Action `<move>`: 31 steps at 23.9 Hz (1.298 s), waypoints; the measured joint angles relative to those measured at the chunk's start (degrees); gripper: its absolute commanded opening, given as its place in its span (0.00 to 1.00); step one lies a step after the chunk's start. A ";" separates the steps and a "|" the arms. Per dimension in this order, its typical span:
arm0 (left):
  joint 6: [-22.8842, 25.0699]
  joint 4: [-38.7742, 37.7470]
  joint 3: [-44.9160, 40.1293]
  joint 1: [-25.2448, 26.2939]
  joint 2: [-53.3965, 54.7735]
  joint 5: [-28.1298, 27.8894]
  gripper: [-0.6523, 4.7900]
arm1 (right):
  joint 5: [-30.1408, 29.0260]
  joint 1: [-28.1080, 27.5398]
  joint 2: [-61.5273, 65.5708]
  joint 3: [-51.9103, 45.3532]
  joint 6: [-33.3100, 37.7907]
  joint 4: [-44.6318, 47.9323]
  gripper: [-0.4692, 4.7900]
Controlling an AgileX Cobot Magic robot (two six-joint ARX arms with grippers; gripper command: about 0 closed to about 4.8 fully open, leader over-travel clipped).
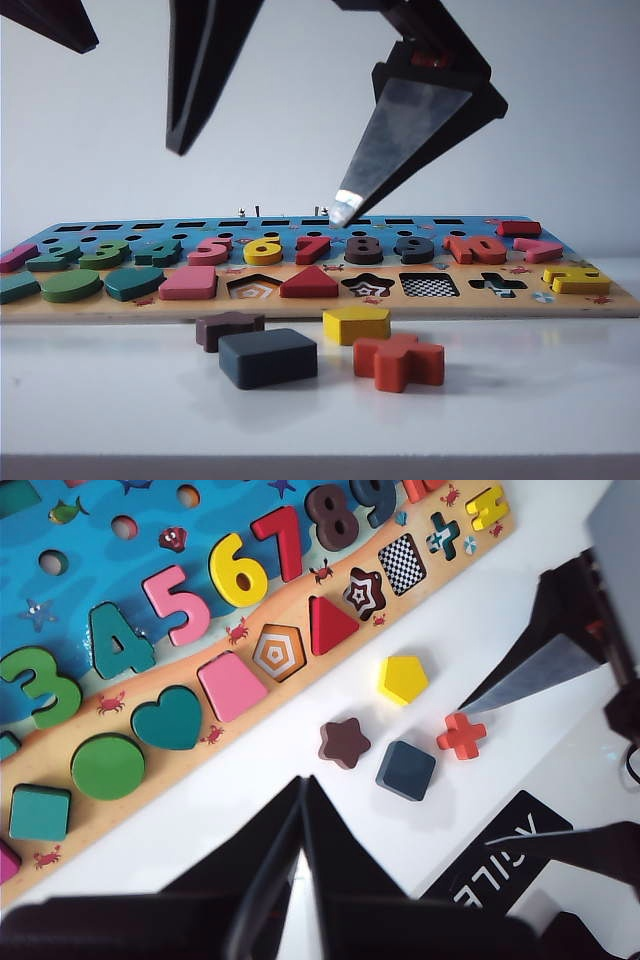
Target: Insert the cube into the slot.
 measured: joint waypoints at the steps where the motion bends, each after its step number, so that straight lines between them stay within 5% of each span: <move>1: 0.00 0.00 0.00 0.00 0.00 0.00 0.16 | 0.04 -0.09 0.66 0.02 0.37 0.00 1.00; 12: 0.00 0.02 0.00 0.00 -0.02 0.00 0.16 | 1.46 -0.04 6.80 0.04 0.92 0.04 0.99; 31: 0.00 0.20 0.00 0.00 -0.04 0.00 0.16 | 6.82 1.46 10.40 0.07 2.86 3.30 0.75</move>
